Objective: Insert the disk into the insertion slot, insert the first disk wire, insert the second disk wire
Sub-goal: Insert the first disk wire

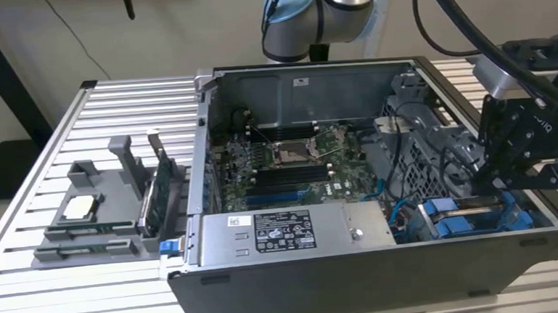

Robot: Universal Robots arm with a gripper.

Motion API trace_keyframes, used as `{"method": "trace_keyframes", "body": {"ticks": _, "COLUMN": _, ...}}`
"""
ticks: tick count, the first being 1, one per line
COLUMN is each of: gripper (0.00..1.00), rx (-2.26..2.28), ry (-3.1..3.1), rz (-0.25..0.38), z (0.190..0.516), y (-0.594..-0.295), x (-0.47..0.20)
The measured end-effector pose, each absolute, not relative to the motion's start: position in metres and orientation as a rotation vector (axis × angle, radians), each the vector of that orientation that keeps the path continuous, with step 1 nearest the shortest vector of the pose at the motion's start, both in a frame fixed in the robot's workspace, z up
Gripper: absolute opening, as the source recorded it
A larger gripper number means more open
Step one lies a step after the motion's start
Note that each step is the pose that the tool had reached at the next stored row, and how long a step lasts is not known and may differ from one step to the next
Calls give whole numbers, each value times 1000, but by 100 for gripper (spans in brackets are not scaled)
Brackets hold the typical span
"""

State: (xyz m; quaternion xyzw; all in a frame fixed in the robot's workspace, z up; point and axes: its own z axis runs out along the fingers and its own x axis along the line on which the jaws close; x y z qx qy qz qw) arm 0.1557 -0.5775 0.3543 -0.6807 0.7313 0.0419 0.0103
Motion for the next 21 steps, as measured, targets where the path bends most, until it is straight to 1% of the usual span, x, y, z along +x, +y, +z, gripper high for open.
{"method": "trace_keyframes", "body": {"ticks": 21, "gripper": 19, "rx": -2125, "ry": 2283, "rz": 131, "z": 349, "y": -577, "x": 156}}
